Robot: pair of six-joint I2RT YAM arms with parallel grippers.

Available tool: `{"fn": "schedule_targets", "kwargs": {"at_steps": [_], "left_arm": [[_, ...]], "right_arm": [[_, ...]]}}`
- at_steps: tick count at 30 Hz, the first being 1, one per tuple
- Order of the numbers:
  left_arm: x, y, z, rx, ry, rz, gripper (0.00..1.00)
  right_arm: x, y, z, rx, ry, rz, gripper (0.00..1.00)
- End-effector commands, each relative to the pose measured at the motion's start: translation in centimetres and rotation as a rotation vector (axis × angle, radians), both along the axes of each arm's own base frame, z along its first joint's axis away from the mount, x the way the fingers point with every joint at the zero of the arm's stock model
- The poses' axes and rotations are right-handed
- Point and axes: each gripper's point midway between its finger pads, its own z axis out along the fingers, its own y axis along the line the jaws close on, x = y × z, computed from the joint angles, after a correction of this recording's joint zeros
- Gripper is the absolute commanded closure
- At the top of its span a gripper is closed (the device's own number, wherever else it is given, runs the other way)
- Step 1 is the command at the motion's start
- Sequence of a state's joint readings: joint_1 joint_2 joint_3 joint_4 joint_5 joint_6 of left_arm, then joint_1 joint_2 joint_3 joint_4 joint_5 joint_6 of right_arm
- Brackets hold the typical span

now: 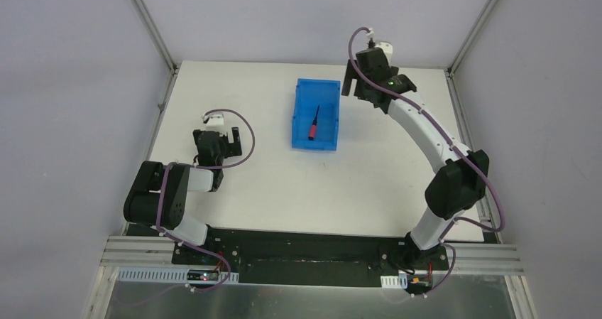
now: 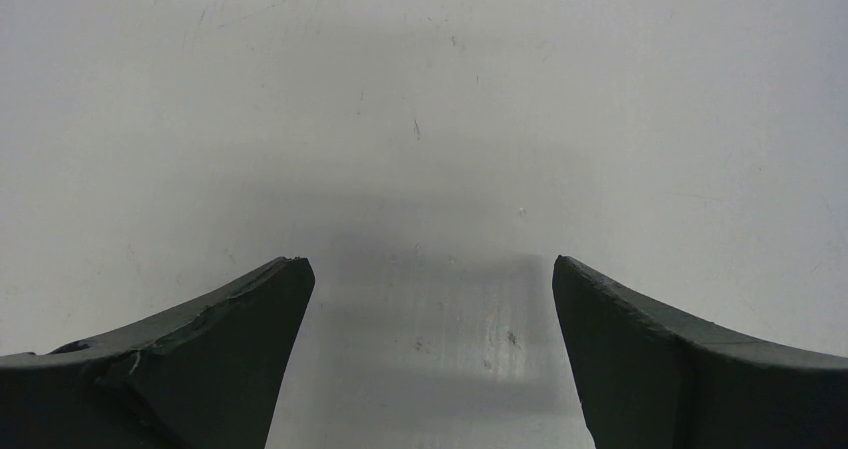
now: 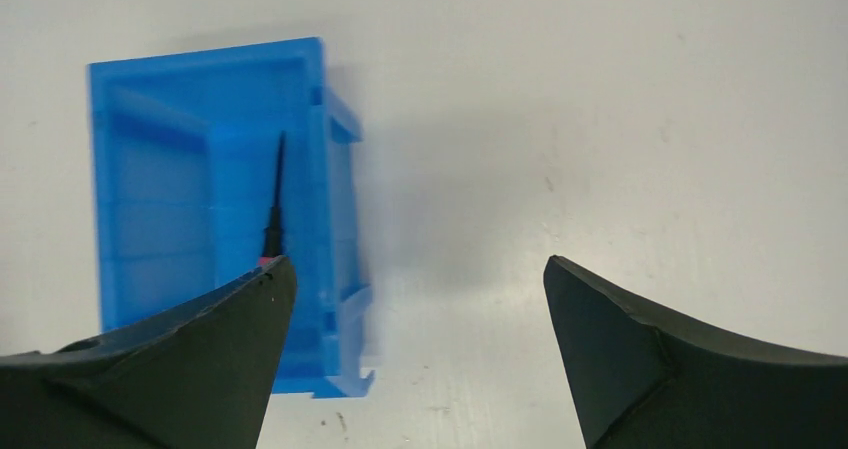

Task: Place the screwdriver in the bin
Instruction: Reset both arms

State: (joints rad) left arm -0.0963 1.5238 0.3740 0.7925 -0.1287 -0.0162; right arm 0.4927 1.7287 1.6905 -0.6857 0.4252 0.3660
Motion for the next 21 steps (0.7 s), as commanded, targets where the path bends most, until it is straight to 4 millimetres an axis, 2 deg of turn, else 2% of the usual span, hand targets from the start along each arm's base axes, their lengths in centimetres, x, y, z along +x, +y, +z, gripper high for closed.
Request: {"fn": "schedule_targets", "kwargs": {"at_steps": [1, 7, 21], "left_arm": [[0.4, 0.3, 1.3, -0.012, -0.047, 0.009, 0.01], [0.4, 0.3, 1.3, -0.012, -0.047, 0.008, 0.01], [0.4, 0.3, 1.3, -0.012, -0.046, 0.008, 0.01]], "right_arm": [[-0.7, -4.2, 1.8, 0.017, -0.030, -0.040, 0.02], [-1.2, -8.4, 0.8, 0.029, -0.006, -0.107, 0.02], [-1.0, -15.8, -1.6, 0.025, 0.038, -0.209, 0.02]]}}
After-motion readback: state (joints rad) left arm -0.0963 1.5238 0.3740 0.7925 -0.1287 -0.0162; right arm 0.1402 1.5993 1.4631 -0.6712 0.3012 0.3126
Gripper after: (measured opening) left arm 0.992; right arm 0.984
